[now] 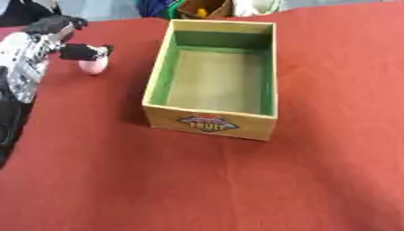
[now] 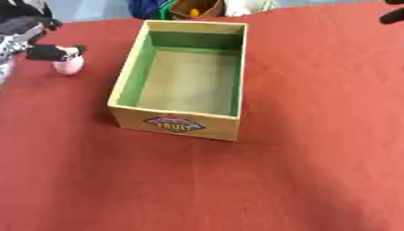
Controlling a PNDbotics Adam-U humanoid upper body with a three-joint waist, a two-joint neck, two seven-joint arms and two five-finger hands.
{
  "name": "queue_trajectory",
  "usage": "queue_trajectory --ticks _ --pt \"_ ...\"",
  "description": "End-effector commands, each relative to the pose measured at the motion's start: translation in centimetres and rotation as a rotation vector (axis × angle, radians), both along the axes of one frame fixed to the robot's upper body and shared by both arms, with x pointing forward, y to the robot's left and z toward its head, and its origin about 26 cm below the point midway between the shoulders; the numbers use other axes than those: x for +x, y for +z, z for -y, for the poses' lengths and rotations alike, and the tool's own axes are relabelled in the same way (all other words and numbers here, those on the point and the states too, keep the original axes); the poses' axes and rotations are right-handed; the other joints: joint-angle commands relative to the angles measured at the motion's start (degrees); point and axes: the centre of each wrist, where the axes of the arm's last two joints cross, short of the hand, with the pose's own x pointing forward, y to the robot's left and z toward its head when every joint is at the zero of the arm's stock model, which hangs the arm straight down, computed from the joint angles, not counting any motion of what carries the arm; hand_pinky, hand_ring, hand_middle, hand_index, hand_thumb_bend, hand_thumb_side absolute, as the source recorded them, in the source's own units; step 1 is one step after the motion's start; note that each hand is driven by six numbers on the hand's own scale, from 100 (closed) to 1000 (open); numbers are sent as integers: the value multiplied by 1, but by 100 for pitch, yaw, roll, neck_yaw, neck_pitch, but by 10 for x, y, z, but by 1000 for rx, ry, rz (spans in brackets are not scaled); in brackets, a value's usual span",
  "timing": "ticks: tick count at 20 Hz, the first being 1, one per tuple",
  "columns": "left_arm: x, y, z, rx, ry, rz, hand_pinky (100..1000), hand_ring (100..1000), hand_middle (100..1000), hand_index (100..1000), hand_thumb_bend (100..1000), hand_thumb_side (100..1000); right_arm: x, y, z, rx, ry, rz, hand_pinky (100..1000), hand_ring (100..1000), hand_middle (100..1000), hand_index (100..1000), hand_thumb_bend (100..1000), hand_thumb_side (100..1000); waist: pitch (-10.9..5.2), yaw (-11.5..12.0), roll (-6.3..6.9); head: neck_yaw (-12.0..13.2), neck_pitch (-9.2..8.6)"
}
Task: Pick up objects on the table and place them in the box.
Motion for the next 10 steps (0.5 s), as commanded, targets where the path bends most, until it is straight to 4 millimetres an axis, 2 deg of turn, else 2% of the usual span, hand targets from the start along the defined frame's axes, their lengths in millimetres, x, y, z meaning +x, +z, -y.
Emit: queue_trajectory --ticks 1,10 --pt "-3 14 -14 29 56 24 740 880 841 975 447 769 -3 9 0 -12 2 31 541 641 610 796 100 596 -86 -18 -32 17 -59" --pt "1 -1 -20 28 112 13 717 854 780 956 423 768 -3 11 -1 -14 -2 38 540 641 608 795 100 597 32 -79 -23 48 -126"
